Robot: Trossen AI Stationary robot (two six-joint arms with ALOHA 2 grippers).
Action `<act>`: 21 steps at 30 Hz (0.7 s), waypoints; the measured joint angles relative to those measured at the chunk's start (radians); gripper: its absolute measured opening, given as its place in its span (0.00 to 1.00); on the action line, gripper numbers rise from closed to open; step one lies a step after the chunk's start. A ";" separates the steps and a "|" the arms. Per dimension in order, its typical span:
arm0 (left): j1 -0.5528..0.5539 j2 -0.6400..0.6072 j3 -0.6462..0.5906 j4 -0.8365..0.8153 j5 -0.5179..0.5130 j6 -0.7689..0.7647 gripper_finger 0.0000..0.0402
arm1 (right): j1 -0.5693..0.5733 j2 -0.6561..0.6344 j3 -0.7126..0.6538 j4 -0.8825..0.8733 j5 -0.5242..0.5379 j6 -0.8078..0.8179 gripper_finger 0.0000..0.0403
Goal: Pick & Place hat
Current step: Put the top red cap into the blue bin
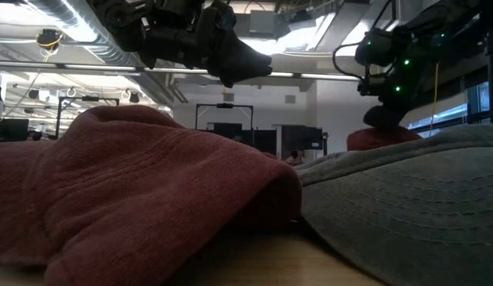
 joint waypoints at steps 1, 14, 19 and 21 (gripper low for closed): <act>0.000 0.000 0.000 0.000 0.000 0.000 0.43 | -0.004 0.006 0.000 0.004 0.027 -0.001 0.10; 0.000 0.000 0.000 0.000 -0.044 0.000 0.43 | -0.057 0.040 0.000 0.111 0.038 -0.056 0.12; 0.000 0.000 0.000 0.000 -0.044 -0.001 0.44 | -0.069 0.040 0.000 0.127 0.025 -0.077 0.19; 0.000 0.000 0.000 0.000 -0.044 0.000 0.44 | -0.078 0.040 0.000 0.126 0.006 -0.095 0.23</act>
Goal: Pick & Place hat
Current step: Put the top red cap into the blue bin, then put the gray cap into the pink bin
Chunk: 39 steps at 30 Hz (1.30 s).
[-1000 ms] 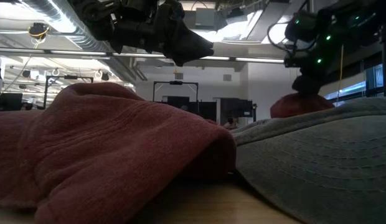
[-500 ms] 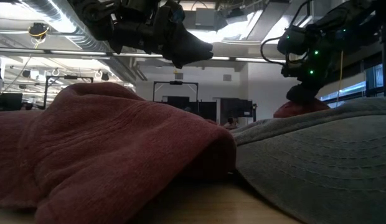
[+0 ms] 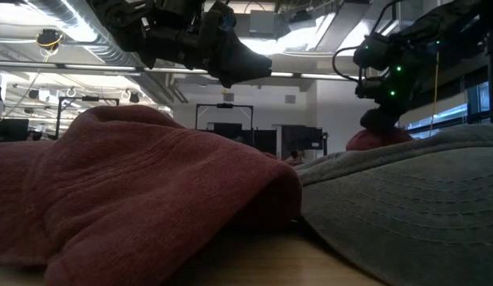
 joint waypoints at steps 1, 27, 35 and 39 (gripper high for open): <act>0.000 0.000 0.000 0.000 0.000 0.000 0.44 | -0.006 0.000 0.000 0.001 -0.003 -0.004 0.25; -0.017 0.000 0.000 0.000 0.000 -0.016 0.44 | 0.363 -0.081 0.016 0.045 -0.332 0.248 0.46; -0.064 0.000 0.000 0.000 0.006 -0.019 0.44 | 0.665 -0.043 0.015 0.122 -0.341 0.351 0.46; -0.102 0.000 0.000 0.000 0.008 -0.021 0.44 | 0.804 0.015 0.015 0.209 -0.341 0.350 0.46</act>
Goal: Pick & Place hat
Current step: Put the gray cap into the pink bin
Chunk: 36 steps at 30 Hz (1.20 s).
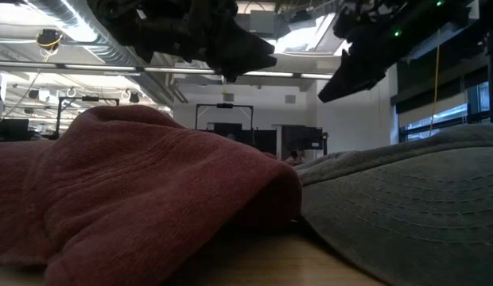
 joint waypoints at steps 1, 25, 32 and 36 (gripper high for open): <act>-0.010 0.000 0.000 0.000 0.000 0.000 0.44 | 0.029 0.019 0.000 0.025 0.003 -0.003 0.46; -0.160 0.000 0.000 -0.073 0.000 -0.120 0.43 | 0.295 0.293 0.000 0.170 -0.312 0.032 0.46; -0.160 0.000 0.000 -0.075 -0.011 -0.119 0.43 | 0.294 0.293 0.000 0.111 -0.315 0.131 0.46; -0.160 0.000 0.000 -0.075 -0.011 -0.119 0.42 | 0.287 0.293 0.000 0.022 -0.347 0.359 0.46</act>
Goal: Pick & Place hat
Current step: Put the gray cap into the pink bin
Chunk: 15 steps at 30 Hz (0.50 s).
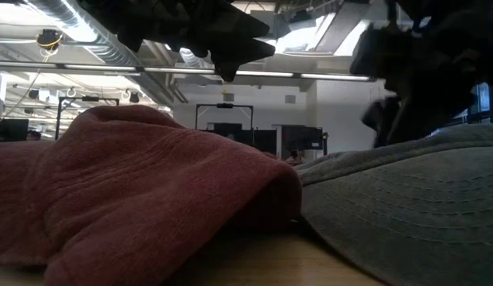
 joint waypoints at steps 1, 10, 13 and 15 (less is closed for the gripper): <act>0.000 0.000 0.000 0.000 0.000 0.000 0.42 | -0.007 0.000 0.000 -0.014 -0.028 0.076 0.46; 0.000 0.000 0.000 0.000 0.000 0.029 0.42 | -0.061 0.000 0.000 -0.098 -0.211 0.205 0.46; 0.000 0.000 0.000 -0.005 0.001 0.064 0.42 | -0.061 0.000 0.000 -0.123 -0.211 0.191 0.46; 0.000 0.000 0.000 -0.011 0.001 0.080 0.42 | -0.061 0.000 0.000 -0.137 -0.208 0.193 0.46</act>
